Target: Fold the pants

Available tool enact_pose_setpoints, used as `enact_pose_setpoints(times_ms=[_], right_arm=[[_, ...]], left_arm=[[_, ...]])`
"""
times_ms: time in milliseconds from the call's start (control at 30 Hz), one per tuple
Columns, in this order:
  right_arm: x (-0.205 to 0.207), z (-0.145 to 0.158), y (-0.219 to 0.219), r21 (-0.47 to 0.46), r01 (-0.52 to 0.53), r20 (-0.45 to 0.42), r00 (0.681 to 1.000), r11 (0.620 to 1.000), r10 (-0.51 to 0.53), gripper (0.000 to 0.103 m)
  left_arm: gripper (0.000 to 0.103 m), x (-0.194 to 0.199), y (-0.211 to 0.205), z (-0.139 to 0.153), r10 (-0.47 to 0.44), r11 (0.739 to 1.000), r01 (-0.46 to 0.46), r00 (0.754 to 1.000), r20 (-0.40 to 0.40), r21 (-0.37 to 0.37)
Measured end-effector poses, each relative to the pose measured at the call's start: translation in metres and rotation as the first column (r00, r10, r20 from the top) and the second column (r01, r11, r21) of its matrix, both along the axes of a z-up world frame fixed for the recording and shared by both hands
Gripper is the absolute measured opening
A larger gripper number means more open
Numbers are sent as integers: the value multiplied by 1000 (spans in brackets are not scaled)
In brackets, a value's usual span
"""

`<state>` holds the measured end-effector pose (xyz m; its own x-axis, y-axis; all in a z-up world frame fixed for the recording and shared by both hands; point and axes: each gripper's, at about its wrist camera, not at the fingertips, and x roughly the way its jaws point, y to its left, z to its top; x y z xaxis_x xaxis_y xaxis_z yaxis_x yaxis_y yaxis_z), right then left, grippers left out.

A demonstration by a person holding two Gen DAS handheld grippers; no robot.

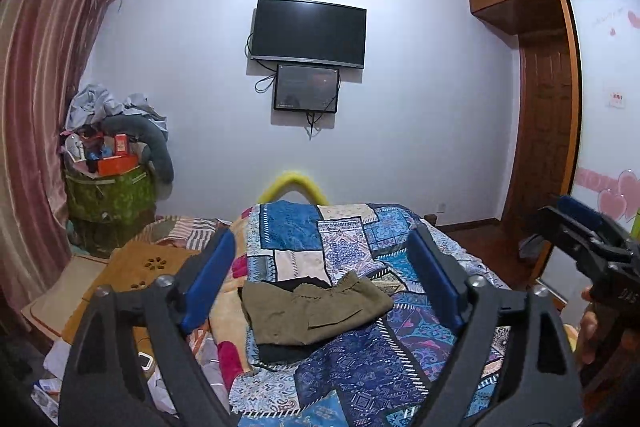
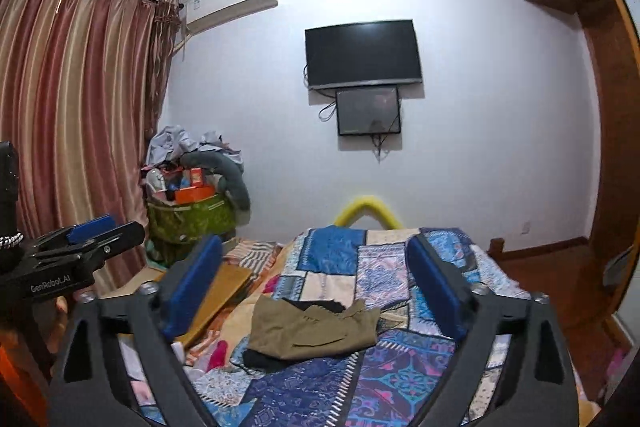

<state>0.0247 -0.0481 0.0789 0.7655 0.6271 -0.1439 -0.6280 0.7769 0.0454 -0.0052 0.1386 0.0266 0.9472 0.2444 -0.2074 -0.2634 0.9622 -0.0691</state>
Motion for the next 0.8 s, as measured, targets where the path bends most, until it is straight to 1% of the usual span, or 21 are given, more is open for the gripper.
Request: enact_pose_setpoints(times_ms=[67, 233, 533, 800], right_arm=[[-2, 1, 1, -2, 13, 15, 1000, 1000, -13, 103], [-2, 0, 3, -7, 9, -4, 1000, 1000, -10, 103], [-8, -2, 1, -9, 9, -4, 1000, 1000, -9, 103], [-13, -4, -1, -13, 10, 0, 1000, 1000, -10, 103]], left_arm=[[96, -4, -3, -2, 1, 1000, -1, 1000, 5, 2], [102, -14, -8, -1, 7, 1000, -7, 1000, 28, 11], [103, -18, -12, -2, -1, 1000, 1, 1000, 29, -1], [103, -18, -11, -4, -6, 1000, 6, 1000, 22, 4]])
